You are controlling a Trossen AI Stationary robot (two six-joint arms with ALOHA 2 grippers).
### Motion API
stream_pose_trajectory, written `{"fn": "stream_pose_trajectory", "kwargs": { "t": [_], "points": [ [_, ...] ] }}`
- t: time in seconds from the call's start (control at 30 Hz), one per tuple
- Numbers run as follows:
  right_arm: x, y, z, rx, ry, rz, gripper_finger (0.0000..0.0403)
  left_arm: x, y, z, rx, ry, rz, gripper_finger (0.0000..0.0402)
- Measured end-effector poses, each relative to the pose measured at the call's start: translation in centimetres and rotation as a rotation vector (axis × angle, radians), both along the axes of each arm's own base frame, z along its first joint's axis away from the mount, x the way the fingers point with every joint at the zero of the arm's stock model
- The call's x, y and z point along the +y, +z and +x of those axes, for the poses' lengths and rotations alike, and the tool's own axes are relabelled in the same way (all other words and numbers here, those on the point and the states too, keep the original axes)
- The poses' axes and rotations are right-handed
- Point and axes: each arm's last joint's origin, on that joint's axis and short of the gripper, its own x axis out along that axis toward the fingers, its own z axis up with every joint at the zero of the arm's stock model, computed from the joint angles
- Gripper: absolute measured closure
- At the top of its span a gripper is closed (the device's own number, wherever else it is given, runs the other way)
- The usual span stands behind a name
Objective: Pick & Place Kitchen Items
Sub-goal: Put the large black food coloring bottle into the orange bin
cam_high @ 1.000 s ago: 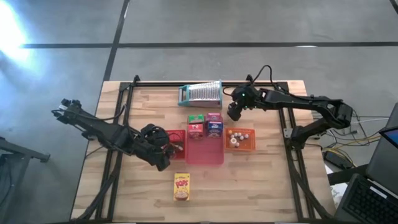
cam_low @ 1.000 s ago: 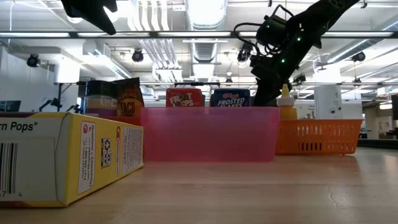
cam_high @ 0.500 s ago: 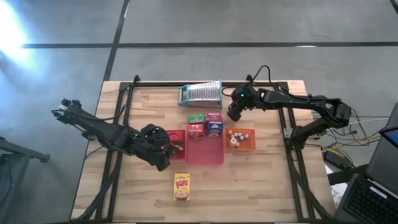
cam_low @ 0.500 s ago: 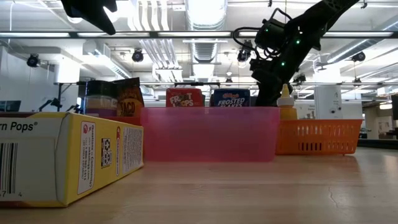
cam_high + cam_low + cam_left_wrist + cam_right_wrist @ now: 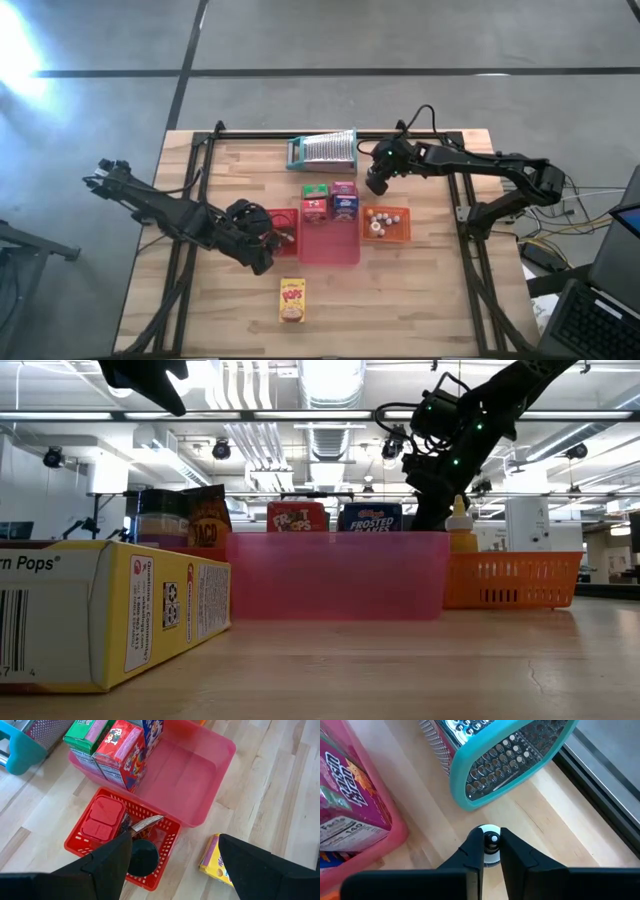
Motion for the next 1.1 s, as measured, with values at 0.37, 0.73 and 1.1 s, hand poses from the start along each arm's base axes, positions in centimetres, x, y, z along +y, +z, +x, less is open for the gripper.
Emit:
{"fn": "stream_pose_trajectory", "kwargs": {
  "t": [0.37,0.73,1.1],
  "points": [
    [2.4,2.6,-2.6,0.046,0.09,0.05,0.0371,0.0,0.0,0.0,0.004,-0.009,0.008,0.0099],
    [7.9,8.0,-7.5,-0.118,0.212,0.006,0.037,0.0,0.0,0.0,0.005,-0.011,0.01,0.0099],
    [12.5,9.4,-10.9,-0.187,0.348,0.112,0.037,0.0,0.0,0.0,0.004,-0.009,0.008,0.0099]
  ]
}}
